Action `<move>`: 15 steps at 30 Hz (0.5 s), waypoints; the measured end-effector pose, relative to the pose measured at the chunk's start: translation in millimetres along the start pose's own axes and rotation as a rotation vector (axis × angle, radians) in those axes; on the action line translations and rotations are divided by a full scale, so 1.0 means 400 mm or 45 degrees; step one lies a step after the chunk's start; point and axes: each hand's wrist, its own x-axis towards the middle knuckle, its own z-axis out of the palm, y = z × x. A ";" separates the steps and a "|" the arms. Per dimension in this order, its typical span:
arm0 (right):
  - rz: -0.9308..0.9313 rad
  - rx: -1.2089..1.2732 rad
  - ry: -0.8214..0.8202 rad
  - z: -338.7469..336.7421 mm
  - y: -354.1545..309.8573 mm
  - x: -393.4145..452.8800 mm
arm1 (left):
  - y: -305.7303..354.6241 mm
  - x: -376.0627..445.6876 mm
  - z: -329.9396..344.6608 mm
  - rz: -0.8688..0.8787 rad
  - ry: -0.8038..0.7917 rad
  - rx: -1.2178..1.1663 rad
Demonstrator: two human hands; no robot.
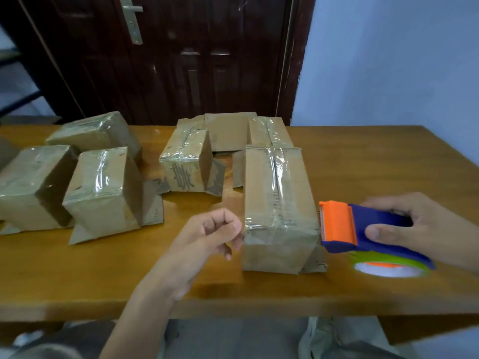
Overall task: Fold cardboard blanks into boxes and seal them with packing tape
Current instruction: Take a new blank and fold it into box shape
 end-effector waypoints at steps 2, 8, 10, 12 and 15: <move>-0.029 -0.003 -0.001 0.008 0.005 0.005 | -0.021 0.008 0.026 0.104 0.081 0.066; -0.043 0.029 0.050 0.027 0.029 0.005 | -0.080 0.025 0.109 0.171 0.384 0.157; -0.031 0.024 0.058 0.030 0.033 0.001 | -0.083 0.024 0.110 0.230 0.430 0.239; -0.028 0.030 0.074 0.034 0.037 -0.001 | -0.082 0.025 0.095 0.305 0.467 0.400; -0.032 0.064 0.076 0.040 0.039 -0.004 | -0.091 0.028 0.088 0.315 0.443 0.468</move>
